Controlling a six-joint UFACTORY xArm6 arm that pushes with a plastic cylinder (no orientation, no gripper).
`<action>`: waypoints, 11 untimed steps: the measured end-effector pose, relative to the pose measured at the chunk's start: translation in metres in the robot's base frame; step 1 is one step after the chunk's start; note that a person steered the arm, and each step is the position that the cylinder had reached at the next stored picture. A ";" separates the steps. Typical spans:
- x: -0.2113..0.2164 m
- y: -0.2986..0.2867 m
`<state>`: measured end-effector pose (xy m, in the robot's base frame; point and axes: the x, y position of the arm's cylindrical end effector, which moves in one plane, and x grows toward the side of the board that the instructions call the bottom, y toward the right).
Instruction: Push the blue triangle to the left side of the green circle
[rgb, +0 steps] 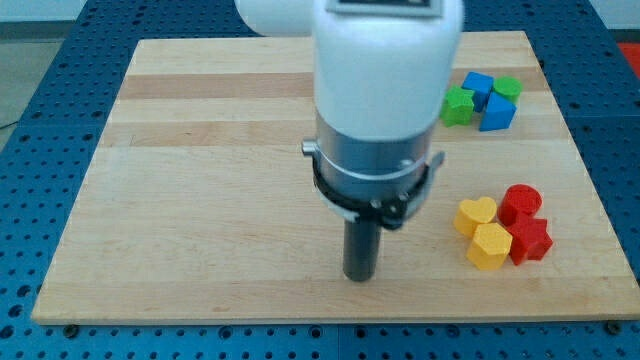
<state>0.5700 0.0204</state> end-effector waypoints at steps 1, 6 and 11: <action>-0.027 0.000; -0.166 0.171; -0.215 0.277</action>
